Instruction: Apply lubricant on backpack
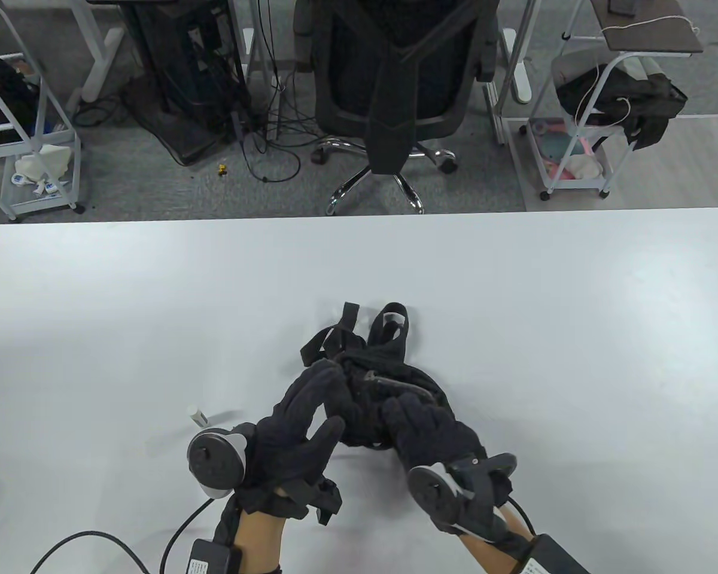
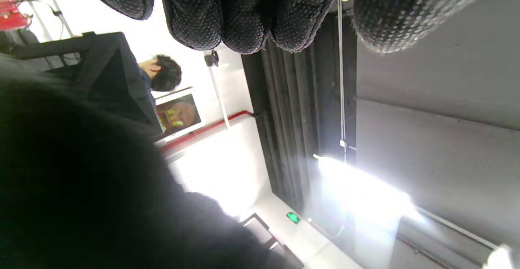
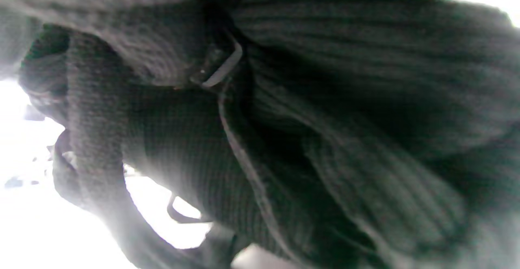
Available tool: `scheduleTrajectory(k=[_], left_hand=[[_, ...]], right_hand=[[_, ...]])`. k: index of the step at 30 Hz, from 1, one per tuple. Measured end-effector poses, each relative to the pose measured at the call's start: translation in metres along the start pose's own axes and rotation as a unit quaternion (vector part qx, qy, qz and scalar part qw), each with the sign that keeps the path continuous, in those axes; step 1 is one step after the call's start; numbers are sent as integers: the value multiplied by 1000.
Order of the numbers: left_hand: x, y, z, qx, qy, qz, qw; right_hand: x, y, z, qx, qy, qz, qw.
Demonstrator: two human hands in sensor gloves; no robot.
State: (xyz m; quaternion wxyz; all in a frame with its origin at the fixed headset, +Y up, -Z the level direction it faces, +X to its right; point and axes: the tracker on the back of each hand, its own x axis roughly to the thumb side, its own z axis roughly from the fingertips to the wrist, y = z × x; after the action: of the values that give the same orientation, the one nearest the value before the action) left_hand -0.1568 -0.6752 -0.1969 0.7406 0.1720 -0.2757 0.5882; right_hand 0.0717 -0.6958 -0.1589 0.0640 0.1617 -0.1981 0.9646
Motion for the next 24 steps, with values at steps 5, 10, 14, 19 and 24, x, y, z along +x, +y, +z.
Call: scheduleTrajectory(k=[5,10,14,19,24], left_hand=[[-3,2,1,4,7,2,1000],[-7,-2,2,-7,14,-3,1000],[-10,-6,2,-17,20,-4,1000],[-17,-13,2,-32,32,7,999],[-22,-18,3,-43,41,10,998]], right_hand=[[23,33,13,76,-60,46,994],[31,51,21,124,-89,64,986],[31,60,23,159,-101,61,980],[26,69,28,190,-124,43,973],[21,72,29,226,-138,34,964]])
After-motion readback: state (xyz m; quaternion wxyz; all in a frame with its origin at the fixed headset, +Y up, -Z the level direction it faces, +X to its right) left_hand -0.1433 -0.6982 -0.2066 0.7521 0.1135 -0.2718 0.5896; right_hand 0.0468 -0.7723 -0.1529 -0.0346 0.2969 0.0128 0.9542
